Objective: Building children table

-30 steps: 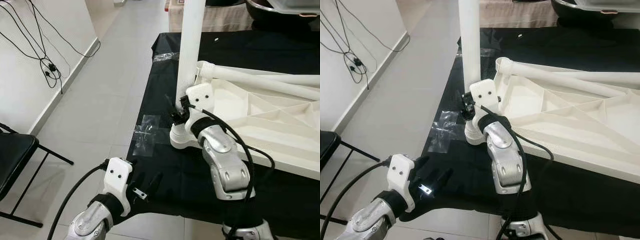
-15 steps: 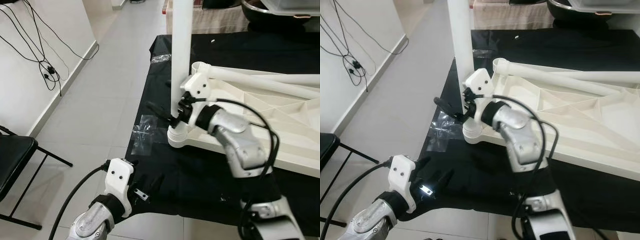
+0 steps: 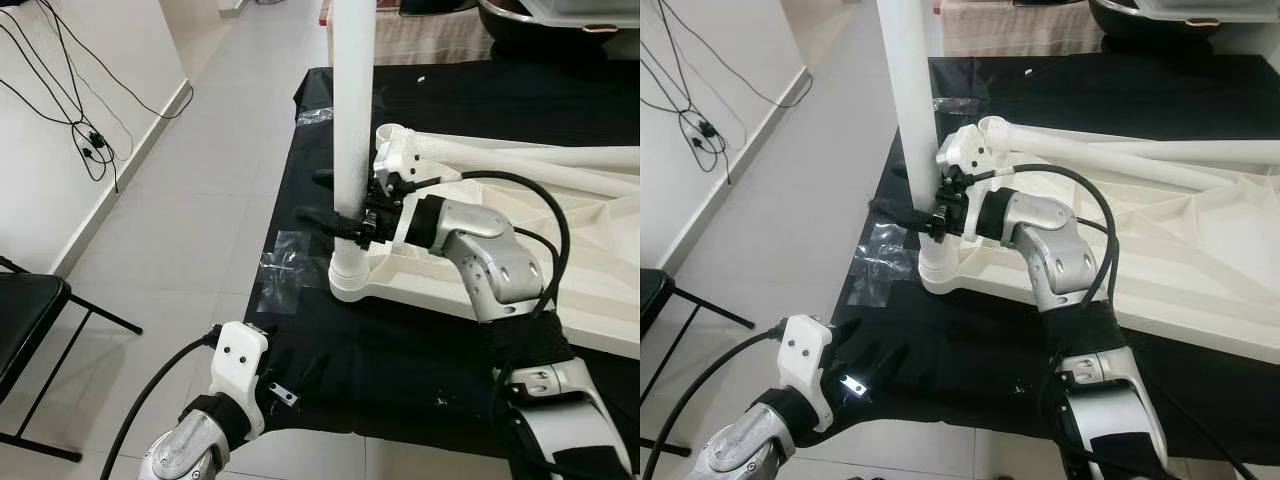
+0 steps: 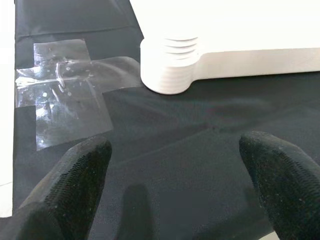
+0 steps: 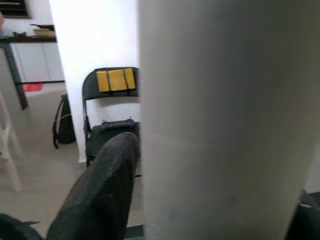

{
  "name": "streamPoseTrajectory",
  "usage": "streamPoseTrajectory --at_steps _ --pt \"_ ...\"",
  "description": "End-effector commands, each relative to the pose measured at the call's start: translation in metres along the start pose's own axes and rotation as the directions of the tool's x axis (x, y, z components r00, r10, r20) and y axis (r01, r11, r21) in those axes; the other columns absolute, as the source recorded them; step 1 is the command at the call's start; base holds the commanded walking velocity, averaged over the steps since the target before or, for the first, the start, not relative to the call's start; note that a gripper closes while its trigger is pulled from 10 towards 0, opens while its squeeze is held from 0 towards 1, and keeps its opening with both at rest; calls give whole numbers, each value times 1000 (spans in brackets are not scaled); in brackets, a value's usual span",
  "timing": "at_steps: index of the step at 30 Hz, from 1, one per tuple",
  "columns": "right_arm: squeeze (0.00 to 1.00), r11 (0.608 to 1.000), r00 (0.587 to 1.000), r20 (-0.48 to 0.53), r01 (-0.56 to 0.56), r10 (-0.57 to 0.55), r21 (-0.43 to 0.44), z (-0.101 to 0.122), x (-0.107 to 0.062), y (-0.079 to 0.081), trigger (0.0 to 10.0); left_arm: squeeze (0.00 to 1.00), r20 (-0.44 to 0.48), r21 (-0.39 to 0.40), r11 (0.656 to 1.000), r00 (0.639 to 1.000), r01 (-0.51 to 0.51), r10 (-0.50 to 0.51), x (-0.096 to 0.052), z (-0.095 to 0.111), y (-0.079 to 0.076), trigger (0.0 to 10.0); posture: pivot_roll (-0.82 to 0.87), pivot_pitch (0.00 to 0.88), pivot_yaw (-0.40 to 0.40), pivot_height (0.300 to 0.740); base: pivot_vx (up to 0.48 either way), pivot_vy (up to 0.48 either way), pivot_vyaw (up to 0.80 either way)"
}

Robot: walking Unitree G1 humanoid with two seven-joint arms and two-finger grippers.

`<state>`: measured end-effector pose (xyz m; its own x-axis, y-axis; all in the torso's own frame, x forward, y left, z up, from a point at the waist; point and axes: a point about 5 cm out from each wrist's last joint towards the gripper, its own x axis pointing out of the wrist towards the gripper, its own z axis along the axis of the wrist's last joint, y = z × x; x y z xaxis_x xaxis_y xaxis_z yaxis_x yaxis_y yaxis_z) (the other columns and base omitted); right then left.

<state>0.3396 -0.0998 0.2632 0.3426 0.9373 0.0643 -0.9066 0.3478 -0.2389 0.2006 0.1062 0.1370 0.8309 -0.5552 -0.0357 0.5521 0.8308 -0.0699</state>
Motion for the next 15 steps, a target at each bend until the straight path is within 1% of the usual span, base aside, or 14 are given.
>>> streamPoseTrajectory --at_steps 1,3,7,9,10,11,12,13,14,15 --pt "0 997 996 22 -81 81 1 2 9 7 0 0 -9 2 1000 1000 -13 13 -2 -2 0 10000 22 182 51 740 0 0 0" --pt "0 996 996 23 -85 85 4 2 8 5 0 0 -7 1 1000 1000 -14 14 -1 -2 0 10000 21 182 49 740 0 0 0" --pt "0 1000 1000 2 -9 9 -4 -5 3 5 0 0 -3 0 1000 1000 -18 18 0 -2 0 10000 16 182 40 740 0 0 0" --pt "0 994 994 -15 106 -105 31 -15 6 7 0 0 -2 0 1000 1000 -18 18 0 -2 0 10000 14 183 33 740 0 0 0" --pt "0 964 967 -26 255 -254 80 -27 13 18 0 0 -1 -1 1000 1000 -19 19 0 -1 0 10000 23 191 27 740 0 0 0" --pt "0 964 967 -26 255 -254 80 -27 13 18 0 0 -1 -1 1000 1000 -19 19 0 -1 0 10000 23 191 27 740 0 0 0" --pt "0 901 902 -77 429 -425 59 -38 15 20 0 0 -1 -1 1000 1000 -19 19 0 -1 0 10000 38 186 21 740 0 0 0" --pt "0 813 807 -122 583 -578 -1 -46 13 21 0 0 -1 -1 1000 1000 -19 19 0 -1 1 10000 38 186 21 740 0 0 0" --pt "0 718 704 -164 695 -691 -40 -57 12 38 0 0 -1 -1 1000 1000 -19 19 0 -1 1 10000 45 193 30 740 0 0 0" --pt "0 718 704 -164 695 -691 -40 -57 12 38 0 0 -1 -1 1000 1000 -19 19 0 -1 1 10000 45 193 30 740 0 0 0"
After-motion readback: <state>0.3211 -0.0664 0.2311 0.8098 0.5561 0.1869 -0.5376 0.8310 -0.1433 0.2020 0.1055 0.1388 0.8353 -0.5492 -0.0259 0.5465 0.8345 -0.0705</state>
